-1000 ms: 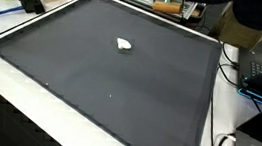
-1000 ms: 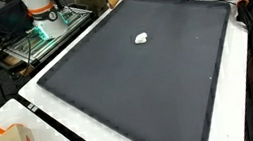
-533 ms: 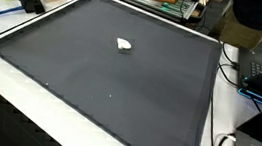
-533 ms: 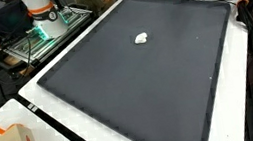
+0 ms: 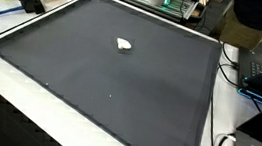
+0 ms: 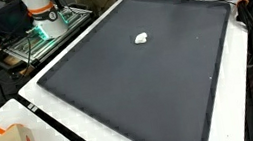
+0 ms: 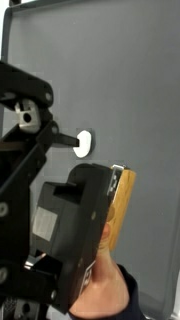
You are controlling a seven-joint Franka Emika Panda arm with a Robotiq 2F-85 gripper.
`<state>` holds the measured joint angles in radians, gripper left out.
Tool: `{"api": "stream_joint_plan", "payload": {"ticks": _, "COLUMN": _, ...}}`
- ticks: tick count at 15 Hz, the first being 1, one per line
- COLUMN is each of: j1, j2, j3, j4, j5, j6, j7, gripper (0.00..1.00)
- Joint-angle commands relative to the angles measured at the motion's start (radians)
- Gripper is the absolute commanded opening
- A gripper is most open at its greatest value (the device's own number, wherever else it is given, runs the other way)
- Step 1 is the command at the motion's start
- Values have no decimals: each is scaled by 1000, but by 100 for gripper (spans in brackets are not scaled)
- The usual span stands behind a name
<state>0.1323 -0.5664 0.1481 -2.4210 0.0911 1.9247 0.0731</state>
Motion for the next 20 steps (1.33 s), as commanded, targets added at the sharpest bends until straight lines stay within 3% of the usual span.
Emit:
{"api": "stream_joint_plan", "payload": {"ticks": 1, "j1": 9, "j2": 1, "j3": -13, "j4": 6, "j5": 12, "j6": -26, "j7": -16, "gripper": 100}}
{"api": "stream_joint_plan", "payload": {"ticks": 4, "j1": 8, "j2": 0, "j3": -13, "j4": 8, "j5": 11, "j6": -26, "j7": -14, "gripper": 100}}
{"api": "stream_joint_plan", "payload": {"ticks": 5, "j1": 8, "j2": 1, "j3": -13, "j4": 8, "j5": 11, "j6": -25, "j7": -14, "gripper": 93}}
{"api": "stream_joint_plan", "payload": {"ticks": 8, "j1": 7, "j2": 0, "j3": -14, "j4": 9, "j5": 12, "j6": -26, "j7": -13, "gripper": 58}}
{"api": "stream_joint_plan", "payload": {"ticks": 11, "j1": 7, "j2": 0, "j3": -14, "j4": 12, "j5": 16, "j6": -27, "j7": -11, "gripper": 44}}
{"api": "stream_joint_plan", "payload": {"ticks": 12, "j1": 6, "j2": 0, "j3": -15, "j4": 13, "j5": 15, "j6": -27, "j7": -10, "gripper": 46}}
{"api": "stream_joint_plan", "payload": {"ticks": 14, "j1": 6, "j2": 0, "j3": -17, "j4": 12, "j5": 16, "j6": -28, "j7": -10, "gripper": 40}}
{"api": "stream_joint_plan", "payload": {"ticks": 15, "j1": 6, "j2": 0, "j3": -17, "j4": 13, "j5": 16, "j6": -27, "j7": -10, "gripper": 48}}
{"api": "stream_joint_plan", "payload": {"ticks": 16, "j1": 5, "j2": 1, "j3": -17, "j4": 13, "j5": 15, "j6": -29, "j7": -8, "gripper": 85}}
{"api": "stream_joint_plan", "payload": {"ticks": 17, "j1": 5, "j2": 1, "j3": -17, "j4": 13, "j5": 15, "j6": -29, "j7": -8, "gripper": 86}}
{"api": "stream_joint_plan", "payload": {"ticks": 19, "j1": 5, "j2": 1, "j3": -18, "j4": 13, "j5": 14, "j6": -29, "j7": -8, "gripper": 99}}
{"api": "stream_joint_plan", "payload": {"ticks": 20, "j1": 4, "j2": 1, "j3": -18, "j4": 13, "j5": 13, "j6": -28, "j7": -8, "gripper": 82}}
